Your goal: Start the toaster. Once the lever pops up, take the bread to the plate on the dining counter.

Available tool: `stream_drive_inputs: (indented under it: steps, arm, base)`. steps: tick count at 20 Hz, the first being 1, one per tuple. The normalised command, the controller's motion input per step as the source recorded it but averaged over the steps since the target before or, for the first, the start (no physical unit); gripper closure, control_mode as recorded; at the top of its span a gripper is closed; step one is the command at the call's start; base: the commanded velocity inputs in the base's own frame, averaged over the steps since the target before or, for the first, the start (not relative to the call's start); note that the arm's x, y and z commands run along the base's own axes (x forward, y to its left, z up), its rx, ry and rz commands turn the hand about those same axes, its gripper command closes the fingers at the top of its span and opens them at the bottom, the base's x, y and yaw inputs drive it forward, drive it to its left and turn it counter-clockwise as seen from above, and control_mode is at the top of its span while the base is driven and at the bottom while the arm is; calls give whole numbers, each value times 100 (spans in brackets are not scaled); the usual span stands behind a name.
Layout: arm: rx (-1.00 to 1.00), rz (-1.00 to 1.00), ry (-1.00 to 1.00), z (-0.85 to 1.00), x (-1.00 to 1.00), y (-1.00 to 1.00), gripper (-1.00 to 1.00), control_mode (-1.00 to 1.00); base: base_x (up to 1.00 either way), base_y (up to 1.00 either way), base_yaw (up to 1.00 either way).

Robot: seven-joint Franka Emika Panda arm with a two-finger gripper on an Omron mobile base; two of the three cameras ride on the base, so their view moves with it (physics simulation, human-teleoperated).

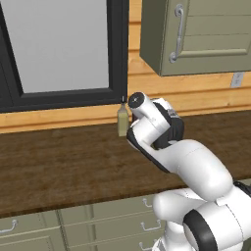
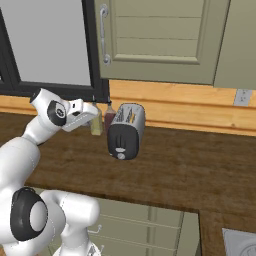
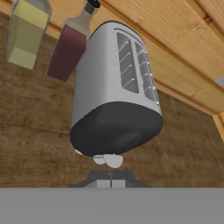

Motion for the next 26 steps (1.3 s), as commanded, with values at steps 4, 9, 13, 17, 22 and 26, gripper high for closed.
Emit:
stream_drive_inputs:
  steps: [4,9,13,17,22,26]
  arm:
    - [0,0,0,0,0,0,100,-100]
    - [0,0,0,0,0,0,100,-100]
    - [0,0,0,0,0,0,100,-100]
    - [0,0,0,0,0,0,100,-100]
    - [0,0,0,0,0,0,100,-100]
    - [0,0,0,0,0,0,100,-100]
  base:
    - [0,0,0]
    - [0,0,0]
    - [0,0,0]
    - [0,0,0]
    - [0,0,0]
    - [0,0,0]
